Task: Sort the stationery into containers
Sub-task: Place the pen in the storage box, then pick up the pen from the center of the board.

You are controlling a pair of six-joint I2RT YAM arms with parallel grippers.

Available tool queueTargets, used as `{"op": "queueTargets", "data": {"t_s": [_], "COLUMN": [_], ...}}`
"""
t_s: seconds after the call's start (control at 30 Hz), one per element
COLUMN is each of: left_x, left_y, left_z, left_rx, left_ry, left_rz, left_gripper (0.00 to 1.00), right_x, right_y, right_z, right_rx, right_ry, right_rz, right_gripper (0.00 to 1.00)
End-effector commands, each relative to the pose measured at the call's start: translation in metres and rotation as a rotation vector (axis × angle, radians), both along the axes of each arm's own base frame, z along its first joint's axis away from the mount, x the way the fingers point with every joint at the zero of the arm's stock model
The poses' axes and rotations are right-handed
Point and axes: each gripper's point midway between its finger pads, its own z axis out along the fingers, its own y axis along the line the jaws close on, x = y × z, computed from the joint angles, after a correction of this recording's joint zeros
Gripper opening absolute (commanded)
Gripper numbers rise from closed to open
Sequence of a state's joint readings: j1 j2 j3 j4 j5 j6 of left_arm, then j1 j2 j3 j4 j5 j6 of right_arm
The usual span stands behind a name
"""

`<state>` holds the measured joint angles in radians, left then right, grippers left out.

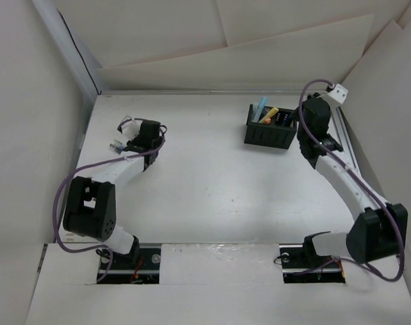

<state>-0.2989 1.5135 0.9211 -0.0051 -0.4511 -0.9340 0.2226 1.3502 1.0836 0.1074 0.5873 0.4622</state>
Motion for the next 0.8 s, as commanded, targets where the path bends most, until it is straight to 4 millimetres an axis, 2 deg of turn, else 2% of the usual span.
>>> {"op": "queueTargets", "data": {"t_s": [0.0, 0.03, 0.07, 0.17, 0.27, 0.37, 0.4, 0.43, 0.53, 0.57, 0.6, 0.63, 0.7, 0.77], "left_x": [0.0, 0.0, -0.001, 0.001, 0.006, 0.009, 0.015, 0.016, 0.02, 0.024, 0.022, 0.029, 0.032, 0.037], "left_y": [0.033, 0.048, 0.053, 0.066, 0.084, 0.095, 0.097, 0.099, 0.103, 0.103, 0.108, 0.11, 0.108, 0.111], "left_z": [0.005, 0.004, 0.002, -0.003, -0.01, -0.021, -0.016, -0.018, -0.026, -0.025, -0.034, -0.029, -0.034, -0.039], "left_rx": [-0.076, -0.083, -0.089, -0.078, -0.075, -0.041, -0.023, -0.013, 0.026, 0.026, 0.037, 0.028, 0.03, 0.029], "left_ry": [-0.014, -0.01, -0.005, 0.009, 0.051, 0.103, 0.094, 0.107, 0.137, 0.134, 0.16, 0.148, 0.166, 0.185], "left_rz": [0.095, 0.139, 0.158, 0.208, 0.26, 0.284, 0.282, 0.288, 0.29, 0.29, 0.292, 0.296, 0.283, 0.281], "left_gripper": [0.42, 0.36, 0.31, 0.29, 0.17, 0.12, 0.12, 0.12, 0.0, 0.0, 0.0, 0.0, 0.0, 0.0], "right_x": [-0.013, -0.018, -0.017, -0.021, -0.019, -0.014, -0.011, -0.011, -0.01, -0.008, -0.008, -0.008, -0.008, -0.006], "right_y": [0.013, 0.01, 0.014, 0.02, 0.02, 0.02, 0.019, 0.021, 0.028, 0.028, 0.03, 0.03, 0.032, 0.034], "right_z": [0.027, 0.032, 0.032, 0.034, 0.039, 0.029, 0.023, 0.028, 0.024, 0.02, 0.02, 0.02, 0.024, 0.021], "right_rx": [0.036, 0.022, 0.017, 0.016, 0.024, 0.032, 0.035, 0.036, 0.042, 0.043, 0.044, 0.044, 0.044, 0.047], "right_ry": [-0.073, -0.074, -0.071, -0.057, -0.065, -0.041, -0.027, -0.036, -0.027, -0.017, -0.017, -0.017, -0.026, -0.017], "right_rz": [0.141, 0.158, 0.188, 0.254, 0.302, 0.338, 0.343, 0.359, 0.397, 0.397, 0.407, 0.407, 0.417, 0.427], "right_gripper": [0.0, 0.0, 0.0, 0.0, 0.02, 0.02, 0.02, 0.02, 0.02, 0.02, 0.02, 0.02, 0.02, 0.02]}}
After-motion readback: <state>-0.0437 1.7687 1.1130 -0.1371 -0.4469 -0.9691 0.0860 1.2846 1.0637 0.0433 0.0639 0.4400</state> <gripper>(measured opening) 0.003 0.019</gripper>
